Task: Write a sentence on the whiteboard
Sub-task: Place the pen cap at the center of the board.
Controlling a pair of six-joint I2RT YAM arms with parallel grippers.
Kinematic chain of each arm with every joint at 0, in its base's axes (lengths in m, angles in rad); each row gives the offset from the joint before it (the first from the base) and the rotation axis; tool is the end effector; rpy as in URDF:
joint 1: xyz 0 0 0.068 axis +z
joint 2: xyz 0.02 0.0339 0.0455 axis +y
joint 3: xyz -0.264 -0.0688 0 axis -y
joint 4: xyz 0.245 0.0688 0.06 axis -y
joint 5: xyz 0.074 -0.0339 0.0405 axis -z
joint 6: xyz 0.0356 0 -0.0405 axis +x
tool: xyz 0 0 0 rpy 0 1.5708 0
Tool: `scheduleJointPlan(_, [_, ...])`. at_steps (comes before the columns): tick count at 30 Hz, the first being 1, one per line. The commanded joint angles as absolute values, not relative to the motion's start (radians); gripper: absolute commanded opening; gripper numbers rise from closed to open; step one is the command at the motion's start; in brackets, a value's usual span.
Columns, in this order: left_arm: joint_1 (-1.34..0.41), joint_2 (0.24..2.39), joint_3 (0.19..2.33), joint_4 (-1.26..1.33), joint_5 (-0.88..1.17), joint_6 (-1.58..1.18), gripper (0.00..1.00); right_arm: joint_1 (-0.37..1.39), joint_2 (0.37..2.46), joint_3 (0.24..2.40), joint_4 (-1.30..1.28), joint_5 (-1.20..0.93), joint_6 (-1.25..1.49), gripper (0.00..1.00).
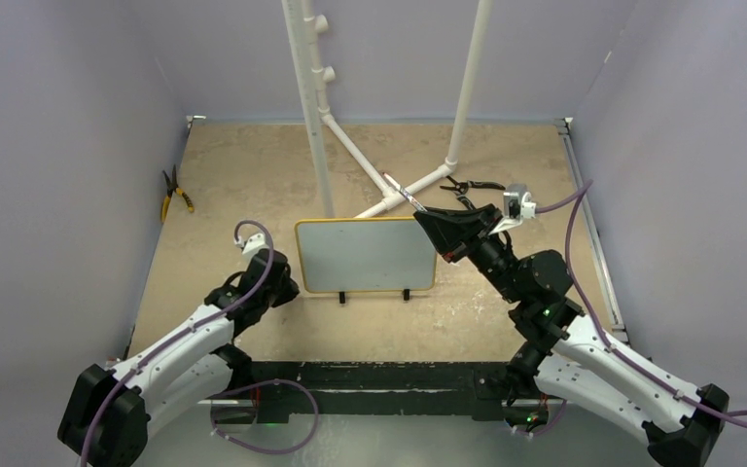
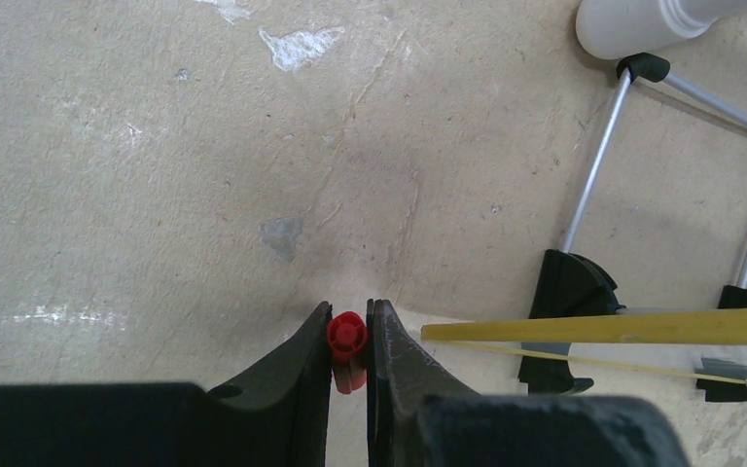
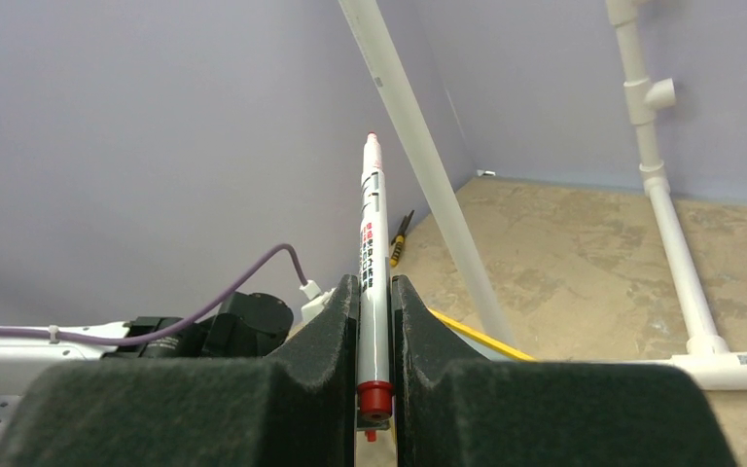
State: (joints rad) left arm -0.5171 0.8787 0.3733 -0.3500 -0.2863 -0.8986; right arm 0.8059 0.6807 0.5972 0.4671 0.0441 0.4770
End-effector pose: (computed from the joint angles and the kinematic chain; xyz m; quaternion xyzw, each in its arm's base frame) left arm 0.1492 -0.0733 0.1690 -0.2248 0.9008 -0.1238 0.3502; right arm 0.1158 0.1184 0.3600 -0.0735 0.5547 0.4860 0.6714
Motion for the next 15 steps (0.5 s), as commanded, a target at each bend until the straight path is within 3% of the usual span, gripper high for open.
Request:
scheduleJointPlan(1, [-0.514,0.846,0.355,-0.316,-0.278,-0.909,0.15,0.804,0.689,0.598,0.487,0.067,0.456,0.00])
scheduleJointPlan(15, [-0.514,0.776,0.403,-0.387,-0.297,-0.915,0.53,0.804,0.711,0.597,0.482,0.047,0.470,0.00])
